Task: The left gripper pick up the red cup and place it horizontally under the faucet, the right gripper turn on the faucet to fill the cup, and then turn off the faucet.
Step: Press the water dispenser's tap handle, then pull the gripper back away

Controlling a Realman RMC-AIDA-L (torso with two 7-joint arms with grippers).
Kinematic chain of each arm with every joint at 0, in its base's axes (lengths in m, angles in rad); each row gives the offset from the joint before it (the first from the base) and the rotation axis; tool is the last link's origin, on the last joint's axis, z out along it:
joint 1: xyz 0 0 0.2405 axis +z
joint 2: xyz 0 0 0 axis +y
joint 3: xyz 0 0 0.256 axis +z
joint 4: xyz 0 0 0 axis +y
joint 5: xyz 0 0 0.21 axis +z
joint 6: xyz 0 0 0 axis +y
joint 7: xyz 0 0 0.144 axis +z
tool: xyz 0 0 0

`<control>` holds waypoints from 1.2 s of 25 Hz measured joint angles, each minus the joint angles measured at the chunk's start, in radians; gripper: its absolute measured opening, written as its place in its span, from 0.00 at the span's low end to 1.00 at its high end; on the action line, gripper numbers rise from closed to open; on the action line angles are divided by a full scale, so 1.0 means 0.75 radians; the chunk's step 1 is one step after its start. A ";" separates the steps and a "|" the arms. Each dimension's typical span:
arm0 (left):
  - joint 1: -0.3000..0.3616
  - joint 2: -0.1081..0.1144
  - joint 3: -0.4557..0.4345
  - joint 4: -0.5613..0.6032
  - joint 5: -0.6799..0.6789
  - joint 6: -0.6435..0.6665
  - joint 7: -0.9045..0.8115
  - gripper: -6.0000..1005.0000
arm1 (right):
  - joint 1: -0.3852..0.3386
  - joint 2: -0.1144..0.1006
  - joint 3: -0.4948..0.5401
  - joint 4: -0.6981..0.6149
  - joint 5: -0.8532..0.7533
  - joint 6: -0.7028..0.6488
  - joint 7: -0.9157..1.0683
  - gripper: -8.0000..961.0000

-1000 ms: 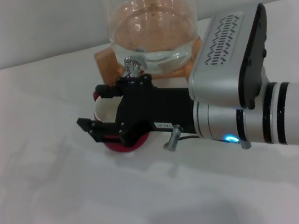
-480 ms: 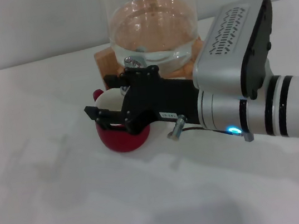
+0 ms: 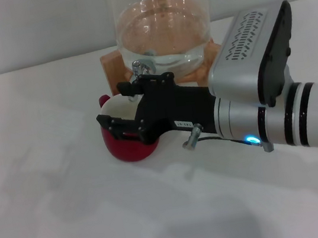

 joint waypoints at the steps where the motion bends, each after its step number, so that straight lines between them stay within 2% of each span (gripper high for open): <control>1: -0.001 0.000 0.000 0.000 0.000 0.000 0.000 0.74 | -0.001 0.000 0.001 0.001 0.000 0.000 0.000 0.69; 30: -0.003 0.002 0.000 0.000 0.002 -0.013 0.000 0.74 | -0.074 -0.001 0.100 -0.010 -0.009 0.064 0.003 0.69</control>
